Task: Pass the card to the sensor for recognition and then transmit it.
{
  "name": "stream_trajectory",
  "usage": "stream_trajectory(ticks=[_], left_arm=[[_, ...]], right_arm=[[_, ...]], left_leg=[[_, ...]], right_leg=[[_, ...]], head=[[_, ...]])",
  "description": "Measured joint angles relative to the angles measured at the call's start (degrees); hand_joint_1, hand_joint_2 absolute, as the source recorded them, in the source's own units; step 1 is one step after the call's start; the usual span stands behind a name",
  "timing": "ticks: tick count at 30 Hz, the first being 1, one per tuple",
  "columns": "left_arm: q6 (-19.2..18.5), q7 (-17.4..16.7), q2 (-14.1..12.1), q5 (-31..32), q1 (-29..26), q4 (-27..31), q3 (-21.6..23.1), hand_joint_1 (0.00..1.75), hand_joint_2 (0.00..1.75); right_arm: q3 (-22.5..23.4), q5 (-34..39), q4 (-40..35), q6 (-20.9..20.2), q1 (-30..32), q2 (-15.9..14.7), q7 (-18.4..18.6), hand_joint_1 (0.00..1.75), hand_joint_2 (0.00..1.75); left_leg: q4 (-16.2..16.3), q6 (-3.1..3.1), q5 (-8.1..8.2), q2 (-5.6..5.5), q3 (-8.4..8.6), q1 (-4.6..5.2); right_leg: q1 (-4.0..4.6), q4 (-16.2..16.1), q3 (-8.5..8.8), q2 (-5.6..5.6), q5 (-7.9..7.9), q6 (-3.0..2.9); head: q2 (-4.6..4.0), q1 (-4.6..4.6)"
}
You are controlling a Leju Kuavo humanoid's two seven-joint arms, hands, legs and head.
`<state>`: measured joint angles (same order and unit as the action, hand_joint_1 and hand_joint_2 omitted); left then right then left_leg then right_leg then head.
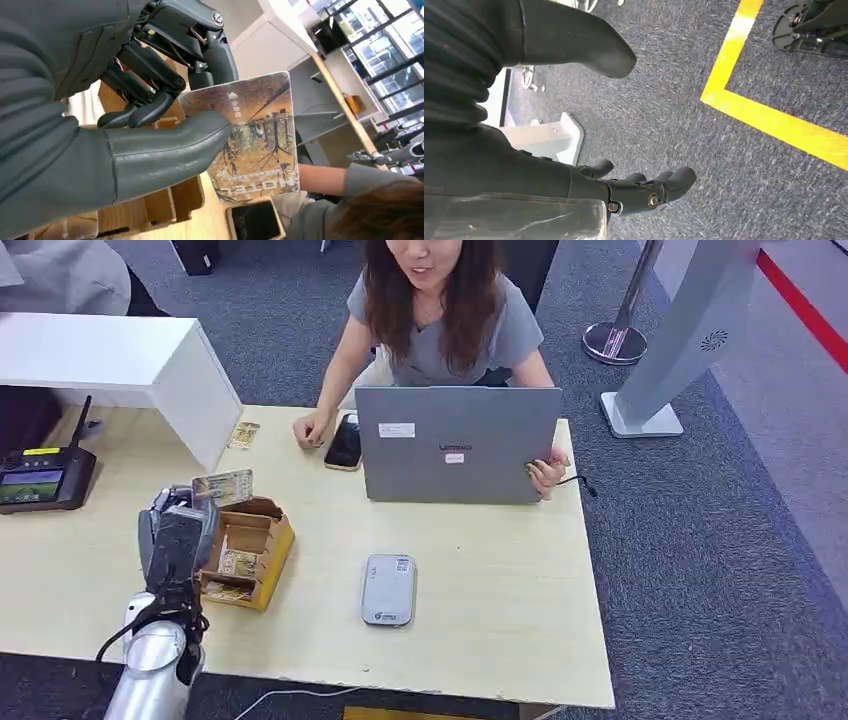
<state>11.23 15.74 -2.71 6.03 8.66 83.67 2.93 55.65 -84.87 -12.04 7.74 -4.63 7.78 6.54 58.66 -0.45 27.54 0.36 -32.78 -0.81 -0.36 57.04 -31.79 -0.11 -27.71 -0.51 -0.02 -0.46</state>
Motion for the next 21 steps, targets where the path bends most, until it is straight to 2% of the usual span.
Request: stream_trajectory(ticks=[5, 10, 21], left_arm=[[-2.6, -0.1, 0.3, -4.0, 0.2, -1.4, 0.4, 1.75, 1.75], [-3.5, -0.2, 0.5, -5.3, 0.2, -2.3, 0.7, 1.75, 1.75], [-8.4, -0.8, 2.0, -14.7, -1.7, -3.5, 1.6, 1.75, 1.75]], right_arm=[[-0.1, 0.0, 0.0, 0.2, 0.0, 0.0, 0.0, 0.00, 1.75], [-0.6, 0.0, 0.0, 0.2, -0.2, 0.0, 0.0, 0.00, 1.75], [-1.1, 0.0, 0.0, 0.6, -0.4, 0.0, 0.0, 0.00, 1.75]], left_leg=[[0.0, 0.00, -0.01, 0.00, 0.00, 0.00], [0.0, 0.00, -0.01, 0.00, 0.00, 0.00], [0.0, 0.00, 0.00, -0.01, -0.01, 0.00]], right_leg=[[0.00, 0.0, 0.01, 0.00, 0.00, 0.00], [0.00, 0.0, 0.01, 0.00, 0.00, 0.00], [0.00, 0.0, 0.01, -0.01, 0.00, 0.00]], head=[[0.02, 0.00], [0.02, 0.00], [0.00, 0.00]])
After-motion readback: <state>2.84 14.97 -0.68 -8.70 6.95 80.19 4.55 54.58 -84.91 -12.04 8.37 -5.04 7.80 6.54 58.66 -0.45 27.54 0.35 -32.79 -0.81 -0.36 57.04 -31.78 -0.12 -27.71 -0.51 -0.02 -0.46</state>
